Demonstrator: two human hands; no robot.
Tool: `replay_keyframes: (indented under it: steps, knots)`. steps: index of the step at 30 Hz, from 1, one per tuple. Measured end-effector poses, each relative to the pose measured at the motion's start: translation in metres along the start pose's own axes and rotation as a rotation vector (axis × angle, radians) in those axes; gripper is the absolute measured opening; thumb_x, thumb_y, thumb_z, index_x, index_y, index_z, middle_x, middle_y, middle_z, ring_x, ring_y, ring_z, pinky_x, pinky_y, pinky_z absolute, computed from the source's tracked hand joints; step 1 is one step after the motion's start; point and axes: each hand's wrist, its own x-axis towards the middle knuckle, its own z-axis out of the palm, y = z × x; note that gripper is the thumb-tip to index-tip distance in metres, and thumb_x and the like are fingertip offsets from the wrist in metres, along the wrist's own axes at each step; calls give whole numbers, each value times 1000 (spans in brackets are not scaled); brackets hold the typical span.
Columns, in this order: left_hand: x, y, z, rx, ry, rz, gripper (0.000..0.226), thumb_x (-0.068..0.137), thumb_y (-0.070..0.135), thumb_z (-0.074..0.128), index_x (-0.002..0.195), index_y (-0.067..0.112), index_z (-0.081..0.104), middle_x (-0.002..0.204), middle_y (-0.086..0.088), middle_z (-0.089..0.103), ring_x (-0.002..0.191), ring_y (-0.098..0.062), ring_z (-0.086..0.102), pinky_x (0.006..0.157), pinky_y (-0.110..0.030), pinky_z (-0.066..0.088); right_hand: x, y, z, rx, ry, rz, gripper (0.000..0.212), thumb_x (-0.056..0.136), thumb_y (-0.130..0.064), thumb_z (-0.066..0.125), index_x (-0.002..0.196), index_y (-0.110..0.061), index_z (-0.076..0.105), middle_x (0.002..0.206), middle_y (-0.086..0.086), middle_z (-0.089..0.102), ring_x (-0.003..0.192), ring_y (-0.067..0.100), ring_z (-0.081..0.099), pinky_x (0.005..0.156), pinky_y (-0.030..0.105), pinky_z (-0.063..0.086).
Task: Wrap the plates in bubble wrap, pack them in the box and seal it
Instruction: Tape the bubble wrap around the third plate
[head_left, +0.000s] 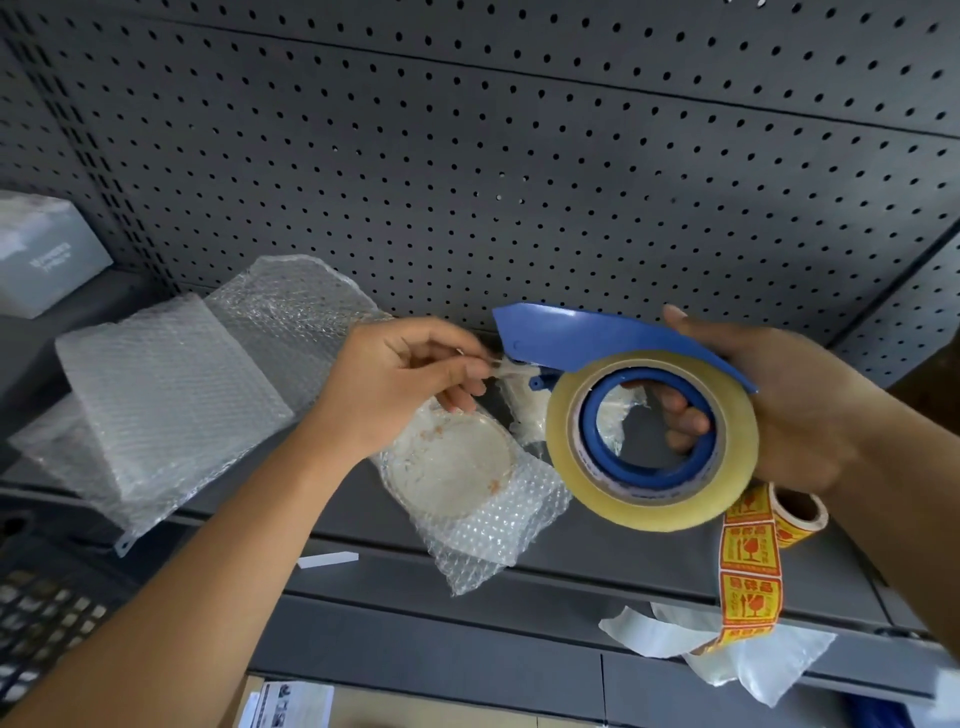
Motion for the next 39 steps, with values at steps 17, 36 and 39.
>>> replay_keyframes:
  steps: [17,36,39]
  knots:
    - [-22,-67,-54,268,526,-250,25,93,32,74,105,12,64,91,1,71,73,-5,64,71,-20,52,60,-12,58,-212,126,-2,50,102,-41,52,115,6,67,59,10,60,44,17,55,46,30,48]
    - [-52,-107,-9,651,365,-607,48,79,40,79,119,21,60,110,4,59,110,-24,56,82,-37,49,80,-14,53,-101,112,-11,47,104,-41,47,109,1,65,59,8,57,43,16,50,46,27,47]
    - [-50,-106,-6,627,387,-580,47,79,31,79,120,20,60,112,3,46,112,-24,48,88,-32,43,76,-11,47,-83,108,-13,49,104,-41,45,111,3,64,58,8,56,43,16,49,45,27,47]
